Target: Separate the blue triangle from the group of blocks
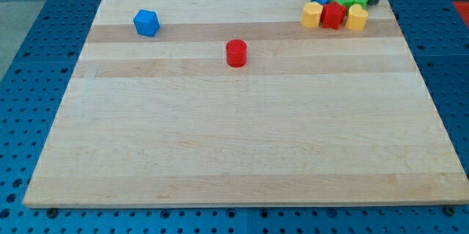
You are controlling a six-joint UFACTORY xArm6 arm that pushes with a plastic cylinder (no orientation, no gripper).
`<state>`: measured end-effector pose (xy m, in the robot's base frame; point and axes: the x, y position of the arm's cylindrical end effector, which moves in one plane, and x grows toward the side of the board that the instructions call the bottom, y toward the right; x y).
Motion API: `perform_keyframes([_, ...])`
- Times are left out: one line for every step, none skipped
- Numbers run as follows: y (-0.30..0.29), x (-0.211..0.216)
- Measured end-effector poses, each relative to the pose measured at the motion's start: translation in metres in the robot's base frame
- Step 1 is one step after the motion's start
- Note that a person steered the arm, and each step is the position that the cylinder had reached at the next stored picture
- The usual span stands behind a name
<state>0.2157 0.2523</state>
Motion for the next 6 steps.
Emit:
perform_keyframes([-0.026,0.000])
perform_keyframes([-0.046,0.003])
perform_keyframes([-0.065,0.011])
perform_keyframes([-0.078,0.013])
perform_keyframes([-0.094,-0.013])
perform_keyframes([-0.120,-0.015])
